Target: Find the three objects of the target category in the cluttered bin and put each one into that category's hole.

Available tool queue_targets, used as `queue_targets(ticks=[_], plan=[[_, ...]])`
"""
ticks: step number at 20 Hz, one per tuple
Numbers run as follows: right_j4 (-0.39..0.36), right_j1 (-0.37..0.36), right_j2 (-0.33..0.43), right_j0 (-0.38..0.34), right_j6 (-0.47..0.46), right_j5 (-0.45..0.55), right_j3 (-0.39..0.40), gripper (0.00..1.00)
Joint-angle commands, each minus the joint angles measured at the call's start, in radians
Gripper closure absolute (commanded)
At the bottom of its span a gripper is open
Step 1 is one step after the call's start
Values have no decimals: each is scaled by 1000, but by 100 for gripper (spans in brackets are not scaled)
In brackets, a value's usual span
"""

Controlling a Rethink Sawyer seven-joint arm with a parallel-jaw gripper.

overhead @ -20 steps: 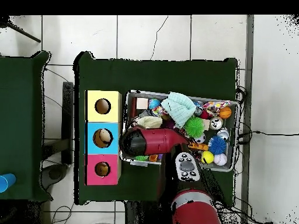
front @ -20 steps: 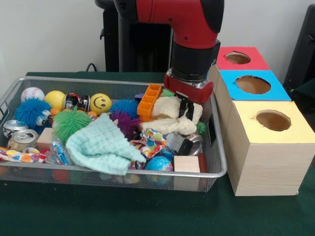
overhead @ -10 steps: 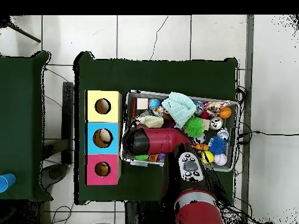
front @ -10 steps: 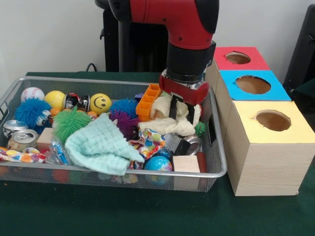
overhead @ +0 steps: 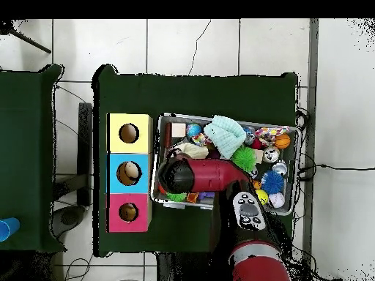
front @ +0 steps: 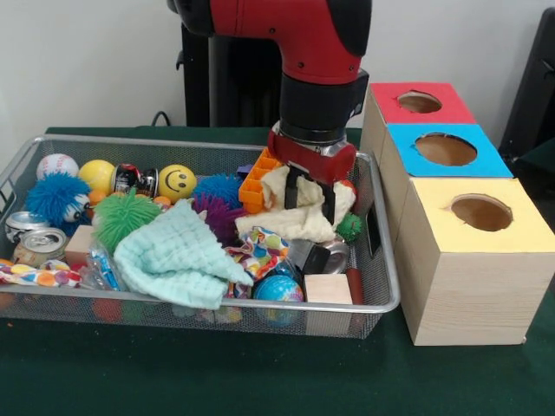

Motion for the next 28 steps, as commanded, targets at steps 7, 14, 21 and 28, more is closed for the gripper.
queue_targets(ticks=[7,14,21,28], plan=[[135,-229,182,-113,-71,266,70,0],[57,-176,152,-104,-80,217,34,0],[-152,-14,27,-86,-109,142,-70,0],[-244,112,-1,-86,-38,45,-127,0]])
